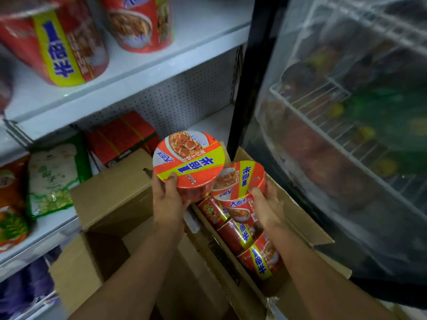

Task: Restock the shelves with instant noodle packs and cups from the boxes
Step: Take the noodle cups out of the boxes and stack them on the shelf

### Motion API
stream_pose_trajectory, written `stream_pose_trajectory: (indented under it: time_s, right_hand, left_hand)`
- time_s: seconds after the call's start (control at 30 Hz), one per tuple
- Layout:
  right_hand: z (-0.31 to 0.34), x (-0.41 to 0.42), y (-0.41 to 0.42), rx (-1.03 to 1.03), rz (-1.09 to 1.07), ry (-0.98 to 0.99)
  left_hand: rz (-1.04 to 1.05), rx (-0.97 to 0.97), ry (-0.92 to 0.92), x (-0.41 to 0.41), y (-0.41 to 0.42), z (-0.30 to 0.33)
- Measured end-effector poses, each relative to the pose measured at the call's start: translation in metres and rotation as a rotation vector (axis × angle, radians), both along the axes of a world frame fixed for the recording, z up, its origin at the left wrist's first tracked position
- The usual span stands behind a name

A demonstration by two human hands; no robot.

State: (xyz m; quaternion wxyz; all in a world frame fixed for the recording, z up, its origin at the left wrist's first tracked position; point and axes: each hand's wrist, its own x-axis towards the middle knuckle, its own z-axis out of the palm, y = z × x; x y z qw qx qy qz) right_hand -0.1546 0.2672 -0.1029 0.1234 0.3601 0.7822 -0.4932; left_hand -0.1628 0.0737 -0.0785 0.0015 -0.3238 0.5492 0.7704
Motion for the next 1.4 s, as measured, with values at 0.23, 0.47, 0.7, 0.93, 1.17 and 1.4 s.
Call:
stream_pose_trajectory:
  time_s: [0.23, 0.47, 0.7, 0.93, 1.17, 1.4]
  right_hand:
    - [0.061, -0.002, -0.009, -0.054, 0.045, 0.092]
    - [0.082, -0.013, -0.018, -0.157, 0.062, 0.124]
    - [0.142, -0.005, -0.050, -0.226, 0.170, 0.221]
    - [0.205, 0.008, -0.091, -0.289, 0.226, 0.350]
    - [0.247, 0.029, -0.150, -0.355, 0.309, 0.441]
    - [0.269, 0.052, -0.231, -0.394, 0.385, 0.436]
  left_hand:
    - [0.096, -0.002, 0.089, 0.018, -0.006, 0.069]
    - [0.237, -0.085, 0.165, 0.040, -0.026, 0.126]
    - [0.360, -0.100, 0.234, 0.065, -0.055, 0.179]
    - [0.438, -0.071, 0.251, 0.086, -0.092, 0.218]
    - [0.483, -0.066, 0.280, 0.113, -0.147, 0.238]
    - [0.584, -0.064, 0.303, 0.152, -0.215, 0.258]
